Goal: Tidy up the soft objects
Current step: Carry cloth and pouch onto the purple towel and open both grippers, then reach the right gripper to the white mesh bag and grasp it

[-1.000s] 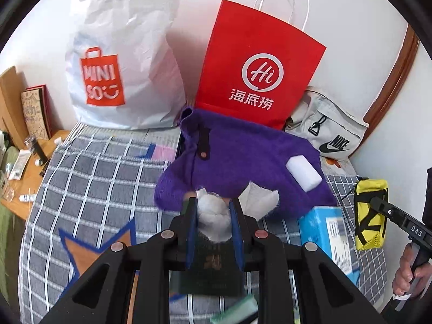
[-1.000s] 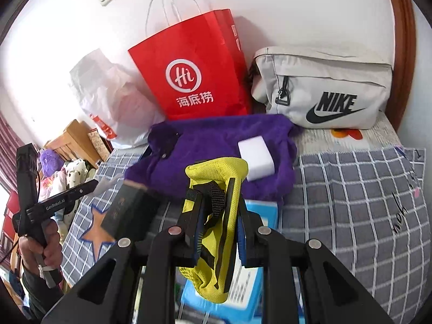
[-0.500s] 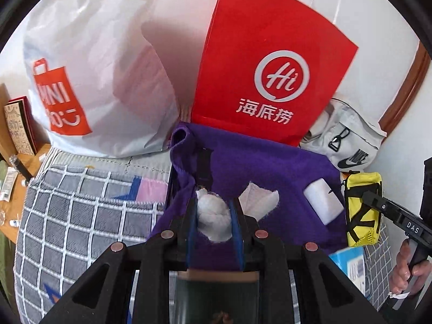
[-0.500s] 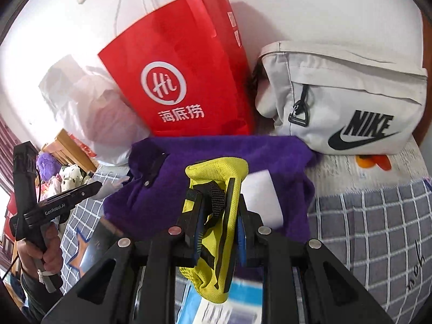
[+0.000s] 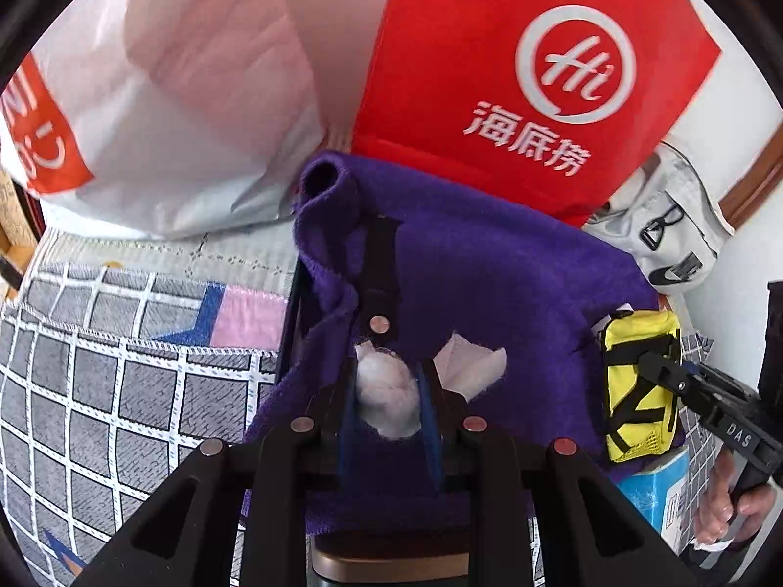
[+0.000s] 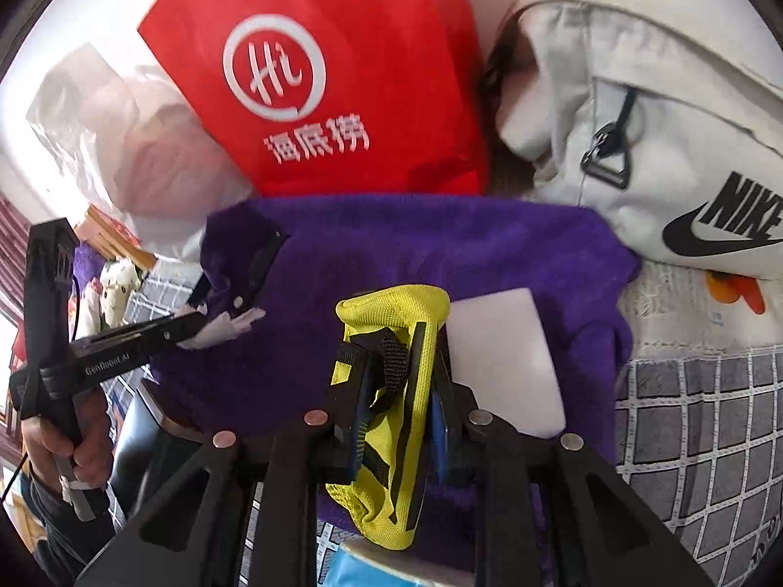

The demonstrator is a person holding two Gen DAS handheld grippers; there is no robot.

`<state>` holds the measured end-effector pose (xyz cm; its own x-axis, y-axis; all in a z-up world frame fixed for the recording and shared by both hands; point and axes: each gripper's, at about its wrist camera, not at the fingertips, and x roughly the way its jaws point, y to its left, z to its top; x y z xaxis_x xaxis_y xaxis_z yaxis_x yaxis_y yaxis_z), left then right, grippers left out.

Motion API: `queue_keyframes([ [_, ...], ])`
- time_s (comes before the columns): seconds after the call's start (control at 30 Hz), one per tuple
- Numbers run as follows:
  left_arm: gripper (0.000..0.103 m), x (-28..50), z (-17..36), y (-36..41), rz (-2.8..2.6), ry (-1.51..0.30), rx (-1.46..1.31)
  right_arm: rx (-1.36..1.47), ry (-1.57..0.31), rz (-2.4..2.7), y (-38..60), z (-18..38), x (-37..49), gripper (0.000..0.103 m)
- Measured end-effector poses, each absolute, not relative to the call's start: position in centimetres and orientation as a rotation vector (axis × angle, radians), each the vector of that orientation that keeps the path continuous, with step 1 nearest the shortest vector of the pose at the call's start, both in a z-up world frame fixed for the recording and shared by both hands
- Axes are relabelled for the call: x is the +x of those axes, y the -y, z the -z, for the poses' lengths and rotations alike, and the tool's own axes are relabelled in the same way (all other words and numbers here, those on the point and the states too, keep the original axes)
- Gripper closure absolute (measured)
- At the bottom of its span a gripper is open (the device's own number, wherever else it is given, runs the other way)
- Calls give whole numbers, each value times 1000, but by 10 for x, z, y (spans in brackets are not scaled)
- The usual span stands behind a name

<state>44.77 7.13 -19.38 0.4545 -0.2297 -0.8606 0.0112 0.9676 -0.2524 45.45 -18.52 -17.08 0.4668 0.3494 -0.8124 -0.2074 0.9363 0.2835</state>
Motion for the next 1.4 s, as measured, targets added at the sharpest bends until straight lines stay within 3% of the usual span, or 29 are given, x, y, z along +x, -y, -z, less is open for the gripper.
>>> queue_keyframes([
  [0.2,77,452,202,-70,164,-1129,-228,139,-1069,-331,182,179,460,75],
  [0.23,75,452,202,-70,168,-1129,-223,130,-1073,-328,181,179,460,72],
  [0.3,69,452,202,-68,176,-1132,-221,119,-1076,-313,182,178,460,54],
  [0.4,48,451,200,-65,171,-1132,-206,136,-1060,-314,188,171,456,47],
  [0.53,45,440,186,-63,153,-1107,-175,129,-1012,-275,196,154,441,33],
  [1.0,45,336,121,-83,121,-980,-153,89,-881,-316,181,95,303,32],
  [1.23,45,281,123,-88,146,-1009,-179,76,-913,-411,167,111,210,31],
  [1.4,45,246,125,-84,162,-1026,-155,49,-945,-412,163,136,166,20],
])
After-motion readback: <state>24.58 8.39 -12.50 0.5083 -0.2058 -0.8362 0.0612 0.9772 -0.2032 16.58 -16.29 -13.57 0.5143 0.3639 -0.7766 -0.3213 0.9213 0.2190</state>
